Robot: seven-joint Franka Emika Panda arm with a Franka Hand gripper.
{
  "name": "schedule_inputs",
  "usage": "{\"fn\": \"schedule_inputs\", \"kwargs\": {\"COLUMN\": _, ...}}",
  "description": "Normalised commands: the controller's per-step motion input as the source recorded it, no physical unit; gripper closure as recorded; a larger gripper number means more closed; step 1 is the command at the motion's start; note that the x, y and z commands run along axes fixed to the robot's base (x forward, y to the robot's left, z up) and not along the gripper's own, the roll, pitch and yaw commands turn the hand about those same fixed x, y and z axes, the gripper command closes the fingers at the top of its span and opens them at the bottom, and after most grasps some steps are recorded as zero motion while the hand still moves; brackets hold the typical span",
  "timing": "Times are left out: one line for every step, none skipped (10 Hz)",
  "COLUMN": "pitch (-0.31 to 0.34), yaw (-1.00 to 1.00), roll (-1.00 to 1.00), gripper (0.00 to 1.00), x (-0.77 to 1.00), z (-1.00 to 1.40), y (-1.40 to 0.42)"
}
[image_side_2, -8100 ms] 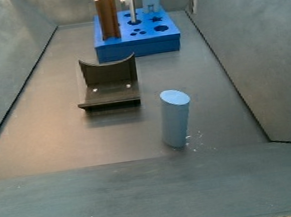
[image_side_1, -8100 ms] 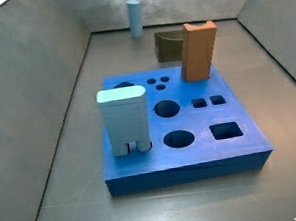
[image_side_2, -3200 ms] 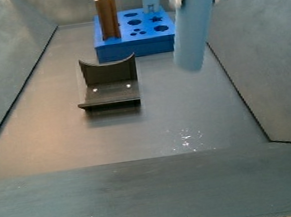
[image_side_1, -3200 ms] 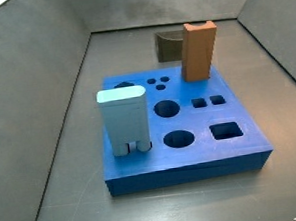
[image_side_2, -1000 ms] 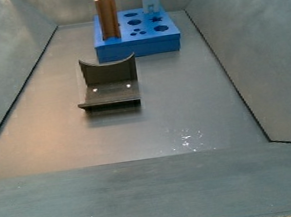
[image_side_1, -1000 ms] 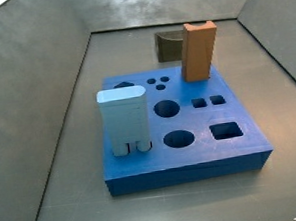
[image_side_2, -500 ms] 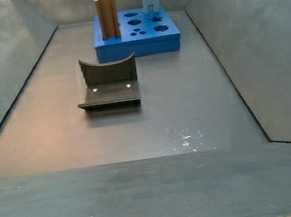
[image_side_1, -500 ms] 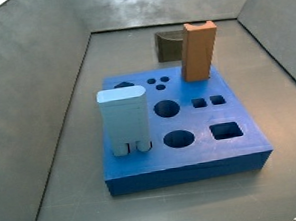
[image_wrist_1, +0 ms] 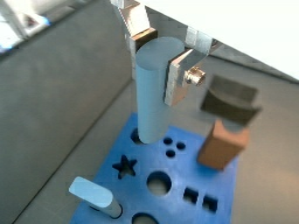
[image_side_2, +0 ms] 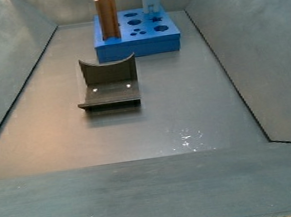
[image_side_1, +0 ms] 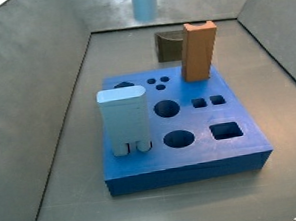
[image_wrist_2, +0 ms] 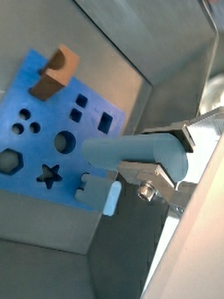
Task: Pick up the oval object. Move up. Move to above the board. Insert the oval object.
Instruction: Insert the oval object.
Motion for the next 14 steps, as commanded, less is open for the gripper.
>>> {"fn": "schedule_inputs", "kwargs": {"pitch": -0.001, "yaw": -0.61, "roll": 0.02, "gripper": 1.00, "x": 0.24, "z": -0.51, "y": -0.45}}
{"fn": "schedule_inputs", "kwargs": {"pitch": 0.094, "yaw": -0.52, "roll": 0.09, "gripper": 1.00, "x": 0.10, "z": -0.45, "y": -0.50}}
{"fn": "schedule_inputs", "kwargs": {"pitch": 0.119, "yaw": -0.41, "roll": 0.13, "gripper": 1.00, "x": 0.17, "z": -0.46, "y": -0.54}}
{"fn": "schedule_inputs", "kwargs": {"pitch": 0.144, "yaw": -0.24, "roll": 0.20, "gripper": 1.00, "x": 0.32, "z": -0.48, "y": -0.56}}
{"fn": "schedule_inputs", "kwargs": {"pitch": 0.123, "yaw": -0.23, "roll": 0.25, "gripper": 1.00, "x": 0.37, "z": -0.53, "y": -0.53}}
{"fn": "schedule_inputs", "kwargs": {"pitch": -0.007, "yaw": -0.80, "roll": 0.08, "gripper": 1.00, "x": 0.11, "z": -0.28, "y": -0.28}}
{"fn": "schedule_inputs", "kwargs": {"pitch": 0.000, "yaw": -0.99, "roll": 0.00, "gripper": 1.00, "x": 0.00, "z": -0.19, "y": -0.11}}
{"fn": "schedule_inputs", "kwargs": {"pitch": 0.000, "yaw": -0.99, "roll": 0.00, "gripper": 1.00, "x": 0.00, "z": -0.19, "y": -0.10}}
{"fn": "schedule_inputs", "kwargs": {"pitch": -0.006, "yaw": -0.99, "roll": 0.00, "gripper": 1.00, "x": 0.00, "z": -0.21, "y": -0.08}}
{"fn": "schedule_inputs", "kwargs": {"pitch": -0.010, "yaw": -1.00, "roll": 0.00, "gripper": 1.00, "x": 0.00, "z": -0.22, "y": -0.07}}
{"fn": "schedule_inputs", "kwargs": {"pitch": -0.001, "yaw": -0.85, "roll": 0.02, "gripper": 1.00, "x": 0.17, "z": -0.24, "y": -0.10}}
{"fn": "schedule_inputs", "kwargs": {"pitch": 0.000, "yaw": -0.59, "roll": 0.02, "gripper": 1.00, "x": 0.45, "z": -0.23, "y": -0.16}}
{"fn": "schedule_inputs", "kwargs": {"pitch": 0.000, "yaw": -0.33, "roll": 0.01, "gripper": 1.00, "x": 0.71, "z": -0.20, "y": -0.24}}
{"fn": "schedule_inputs", "kwargs": {"pitch": 0.000, "yaw": -0.28, "roll": 0.00, "gripper": 1.00, "x": 0.77, "z": -0.21, "y": -0.25}}
